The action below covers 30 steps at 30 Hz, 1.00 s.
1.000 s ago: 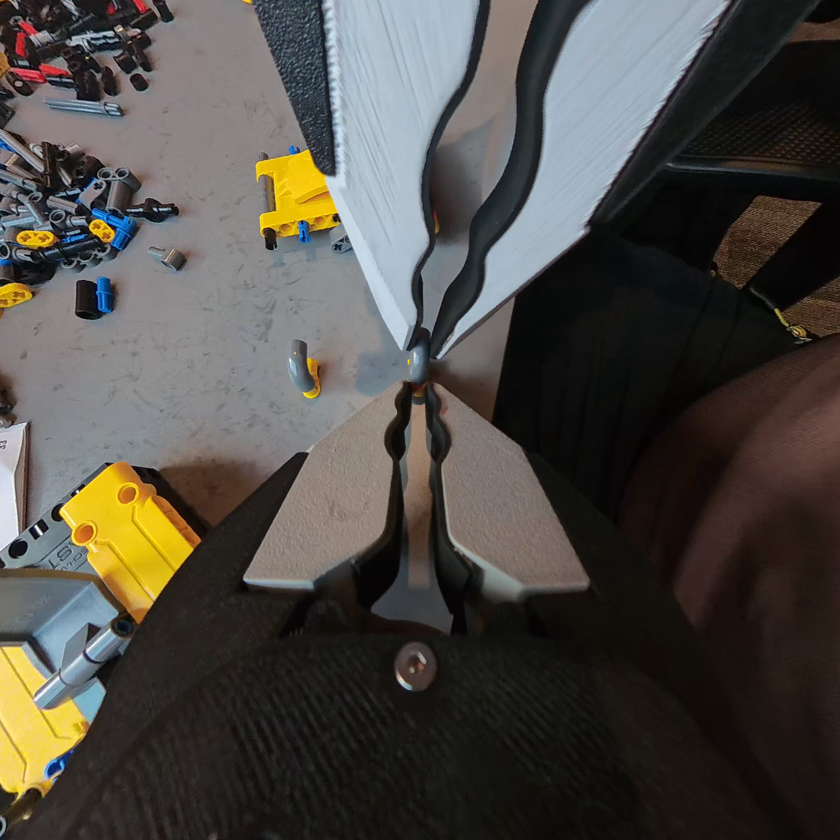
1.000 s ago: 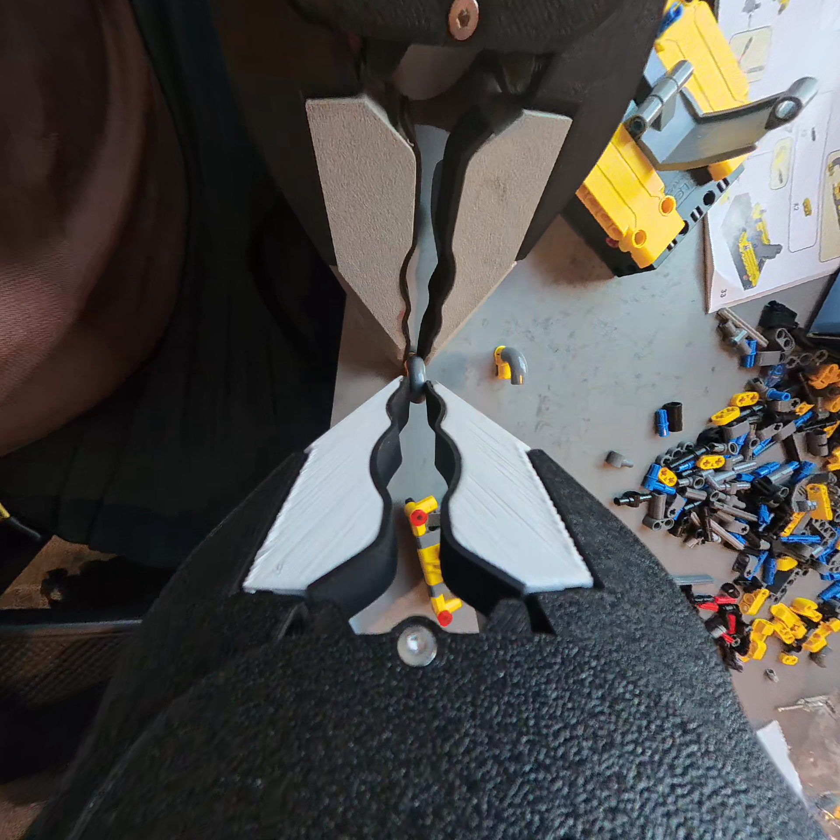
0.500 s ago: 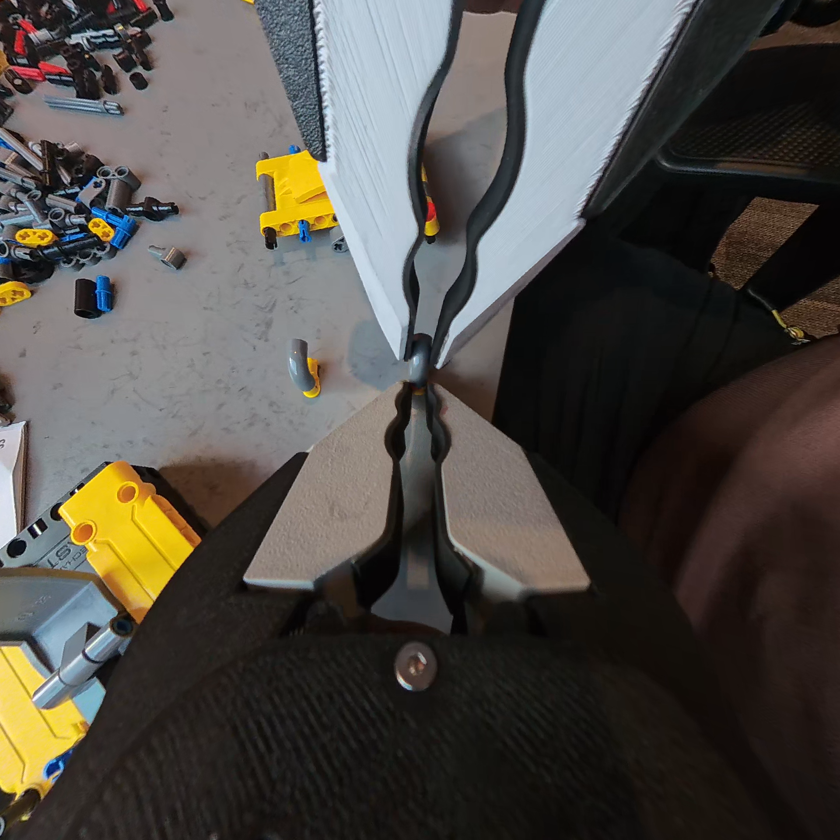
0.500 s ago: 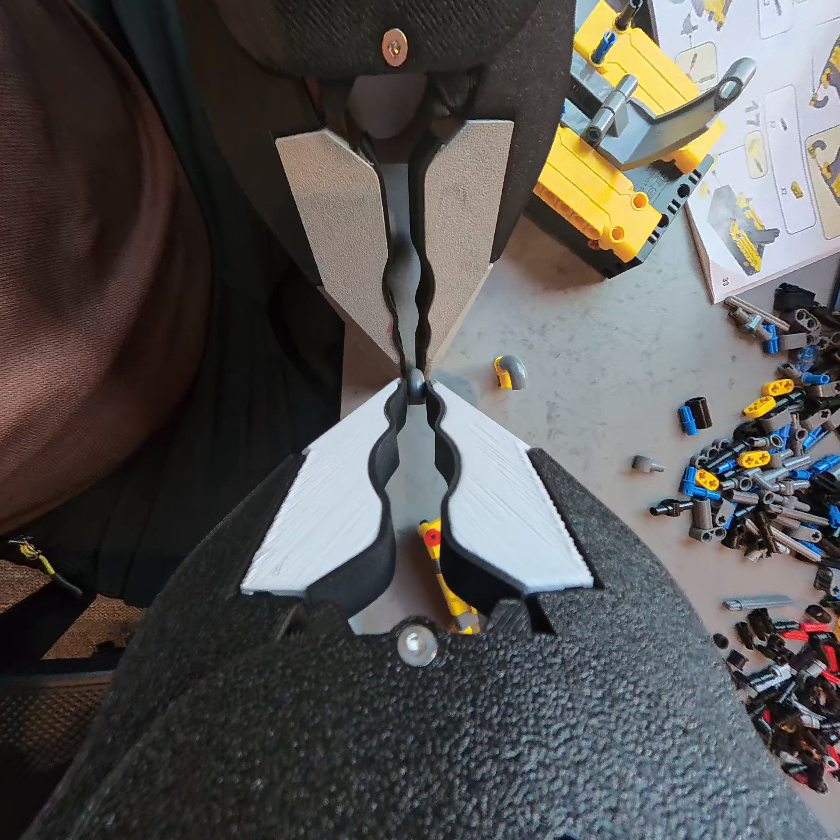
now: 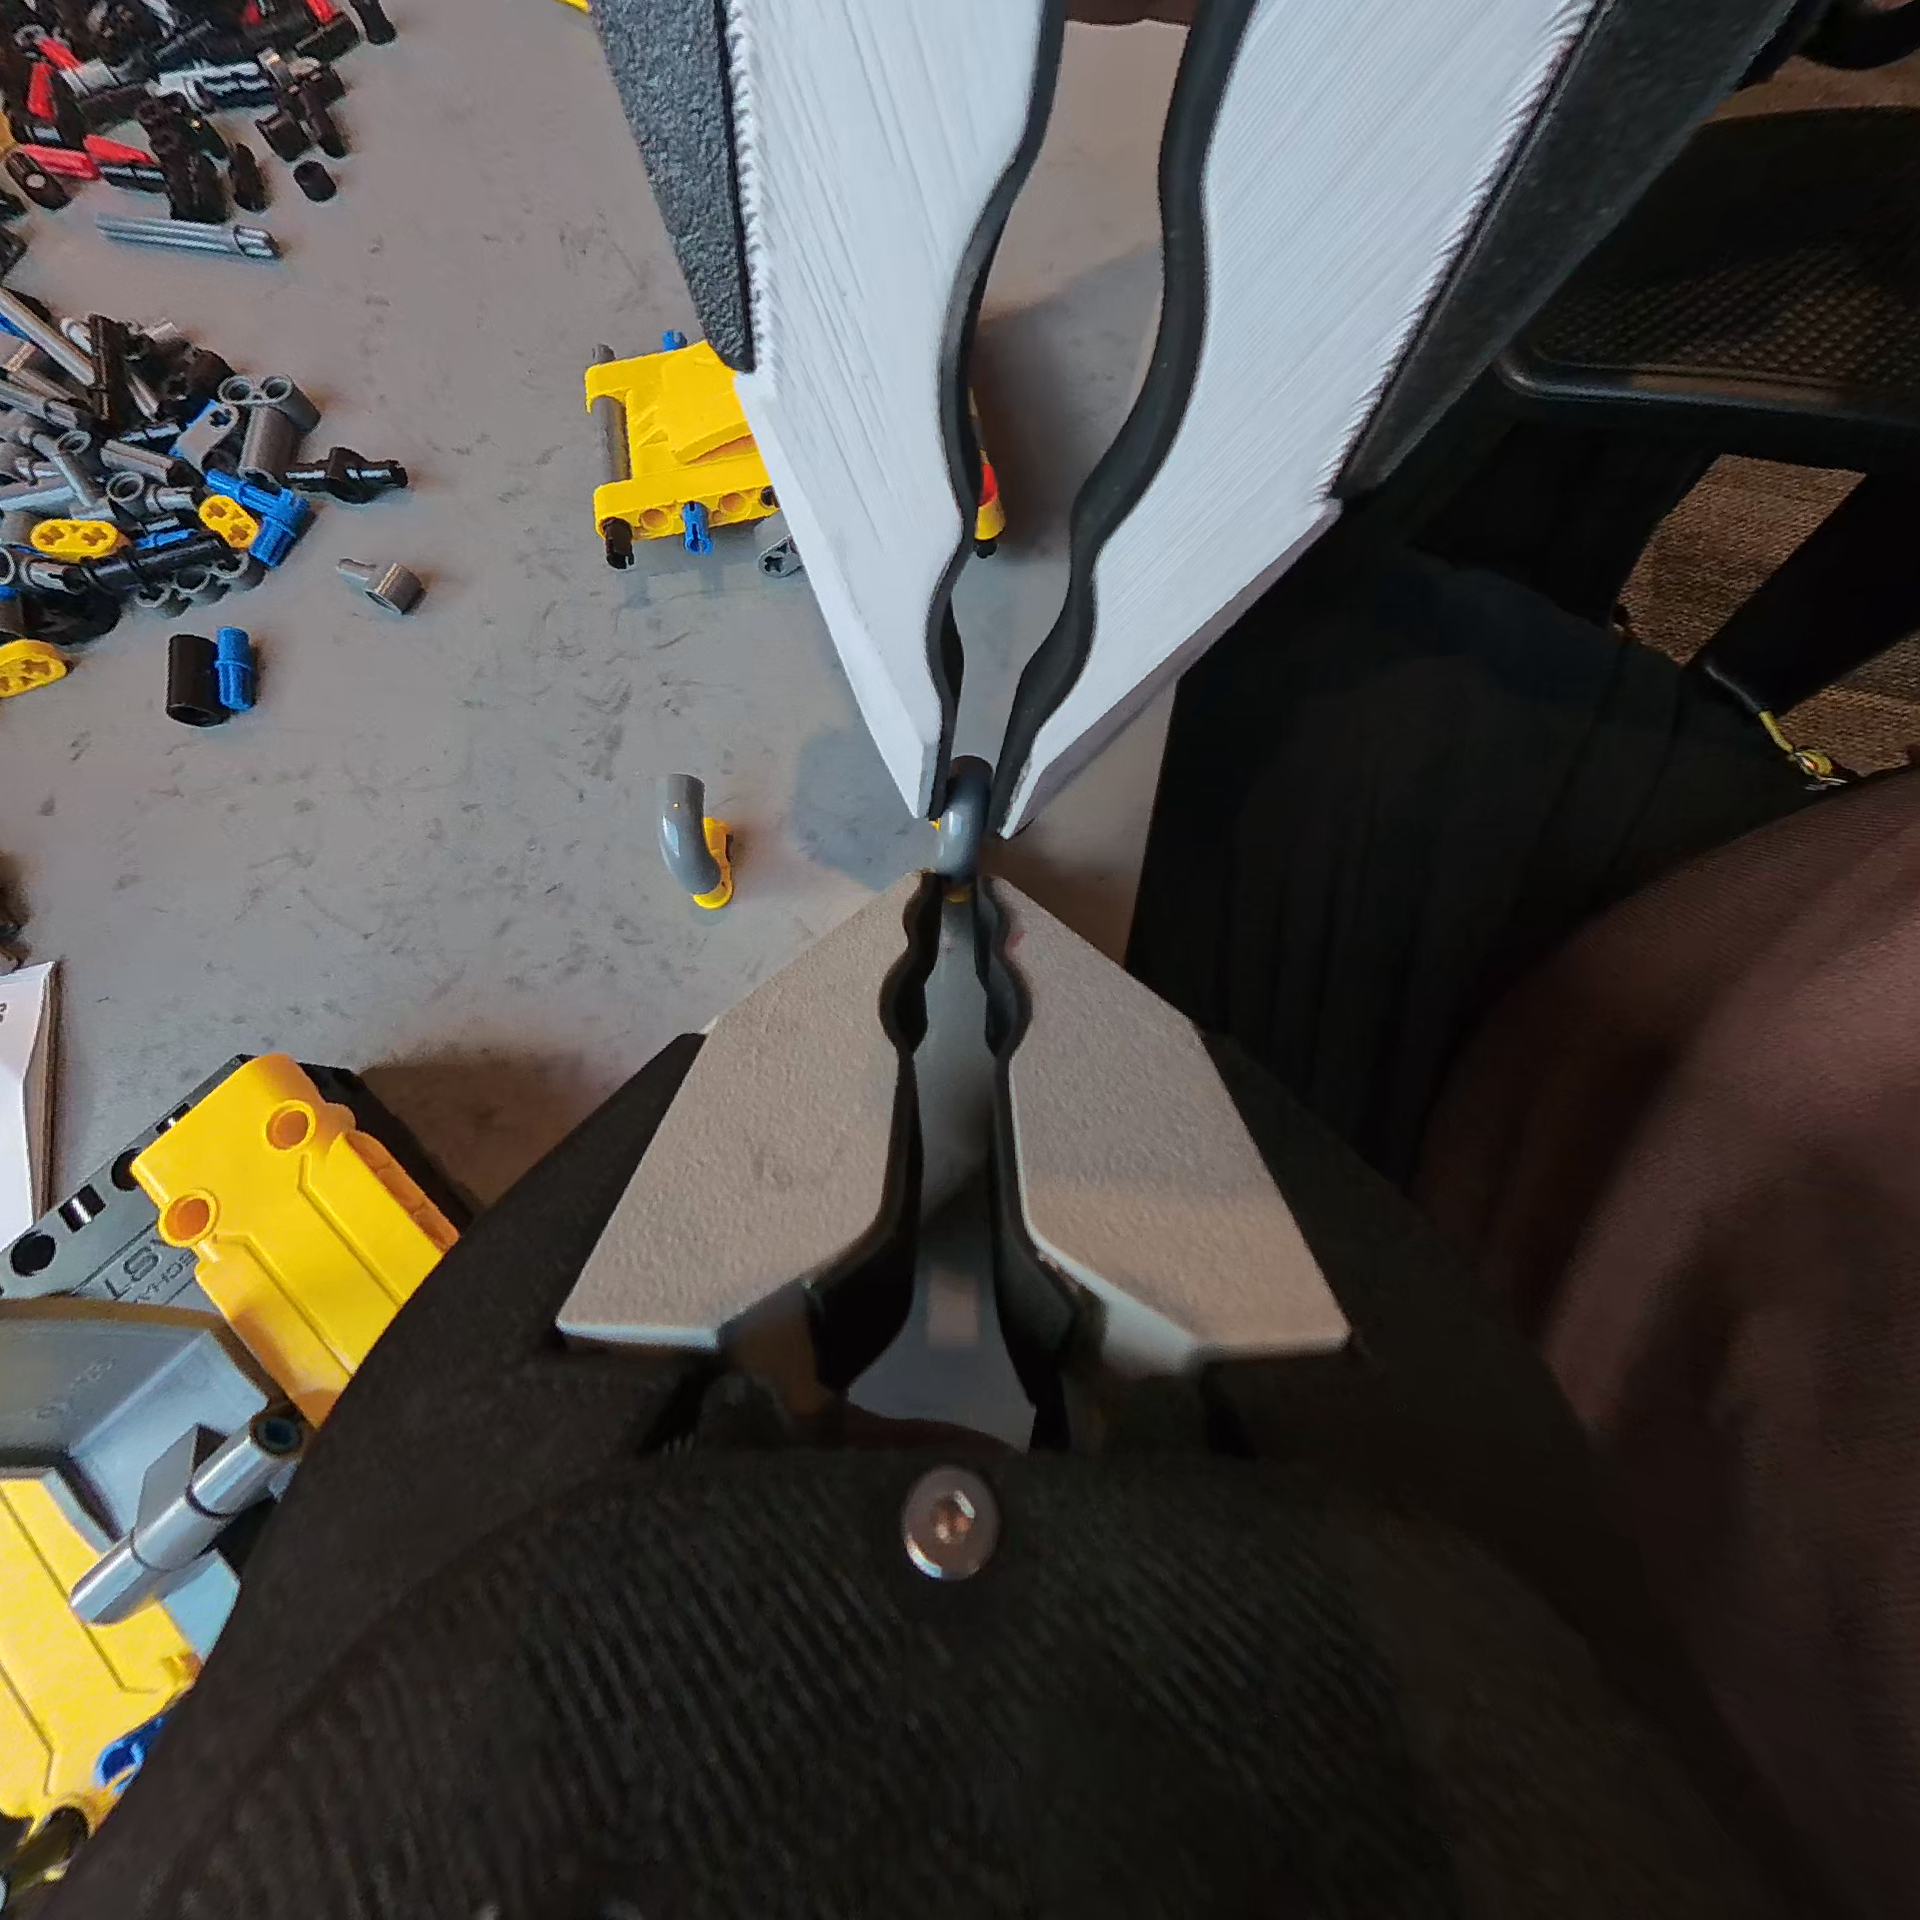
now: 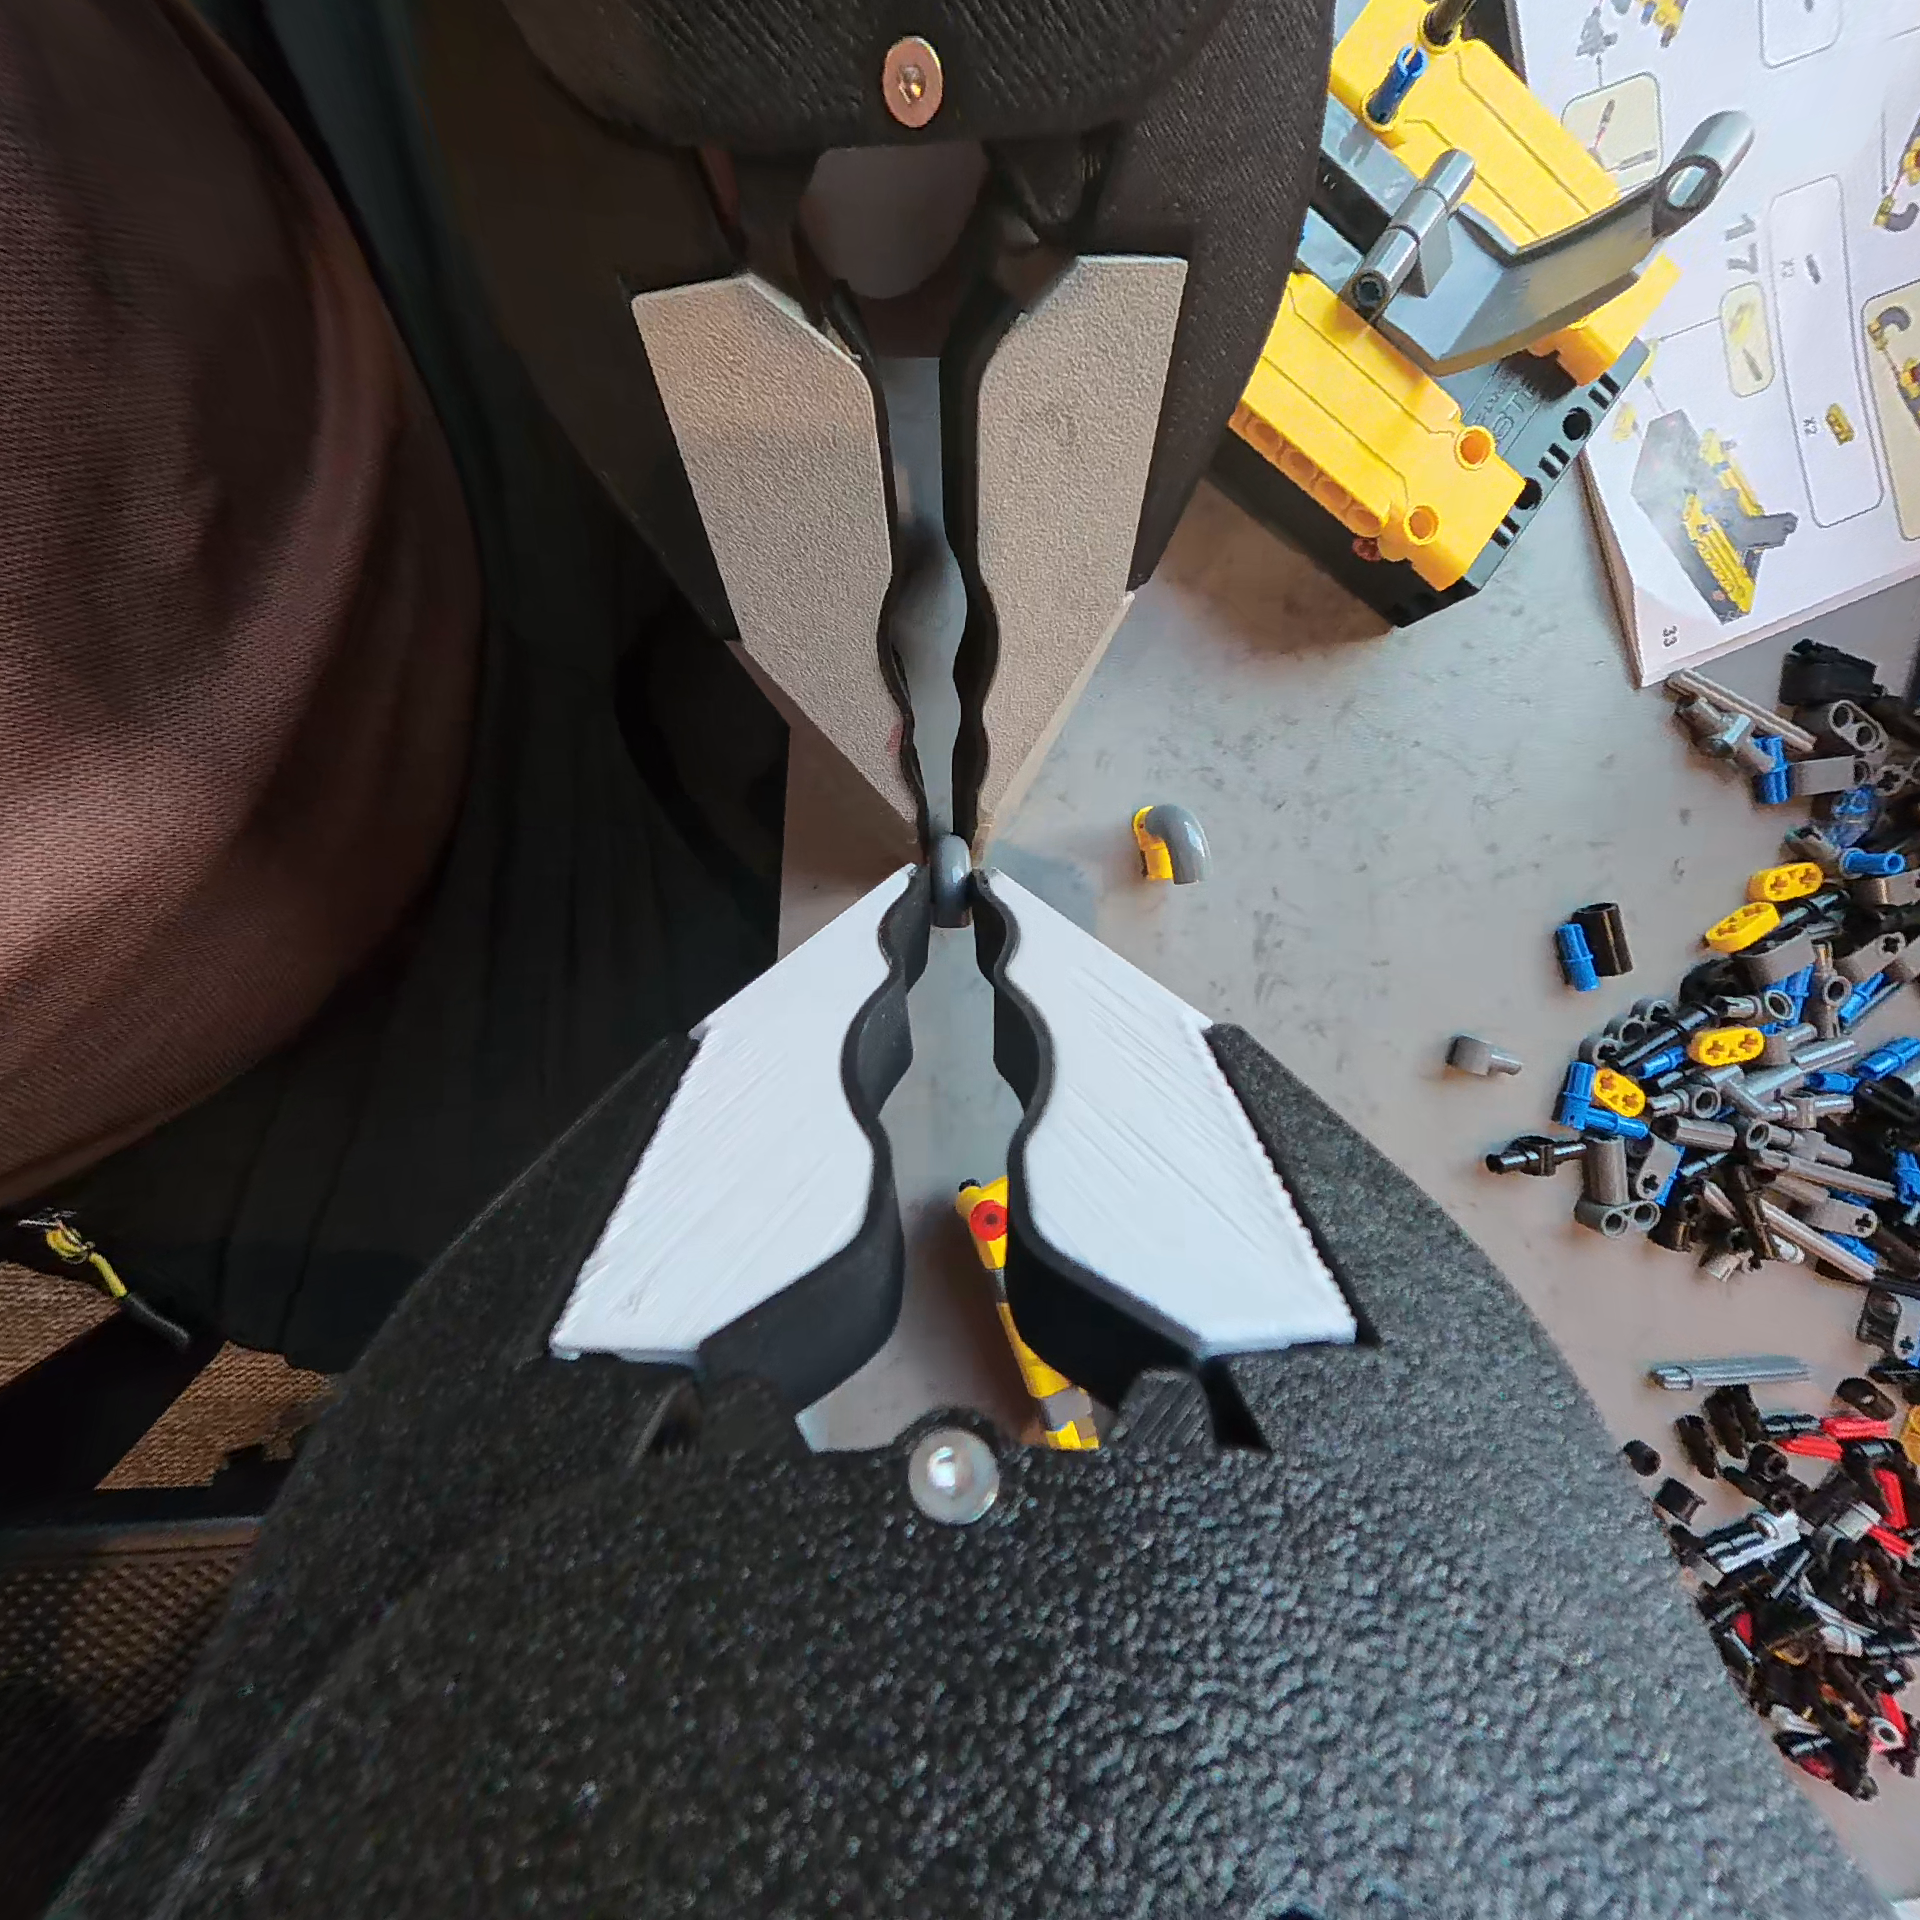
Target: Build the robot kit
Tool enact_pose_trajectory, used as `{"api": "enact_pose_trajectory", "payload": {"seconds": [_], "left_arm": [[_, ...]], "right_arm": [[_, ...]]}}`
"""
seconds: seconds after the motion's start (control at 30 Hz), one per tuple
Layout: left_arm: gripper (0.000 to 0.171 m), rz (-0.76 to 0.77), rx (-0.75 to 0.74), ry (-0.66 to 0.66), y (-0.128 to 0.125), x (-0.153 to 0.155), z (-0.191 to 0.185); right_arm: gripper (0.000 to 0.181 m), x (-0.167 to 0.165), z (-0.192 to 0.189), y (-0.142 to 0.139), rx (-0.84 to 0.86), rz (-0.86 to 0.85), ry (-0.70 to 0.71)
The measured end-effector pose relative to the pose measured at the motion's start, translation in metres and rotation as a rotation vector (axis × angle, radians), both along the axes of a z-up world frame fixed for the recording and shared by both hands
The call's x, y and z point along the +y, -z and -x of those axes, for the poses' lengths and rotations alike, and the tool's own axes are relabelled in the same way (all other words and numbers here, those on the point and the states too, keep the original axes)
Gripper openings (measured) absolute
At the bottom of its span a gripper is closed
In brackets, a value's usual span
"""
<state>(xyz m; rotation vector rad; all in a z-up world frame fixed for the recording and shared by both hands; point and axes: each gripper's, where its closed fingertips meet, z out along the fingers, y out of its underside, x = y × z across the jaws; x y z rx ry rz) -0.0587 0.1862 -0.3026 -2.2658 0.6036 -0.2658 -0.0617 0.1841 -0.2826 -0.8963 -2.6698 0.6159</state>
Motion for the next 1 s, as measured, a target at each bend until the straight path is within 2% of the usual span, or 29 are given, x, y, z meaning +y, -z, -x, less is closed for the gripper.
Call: {"api": "enact_pose_trajectory", "payload": {"seconds": [1.0], "left_arm": [[0.004,-0.017,0.026,-0.002,-0.0005,-0.0004,0.0005]], "right_arm": [[0.008,0.0018,-0.0017,0.0017,0.002,-0.048,-0.034]]}}
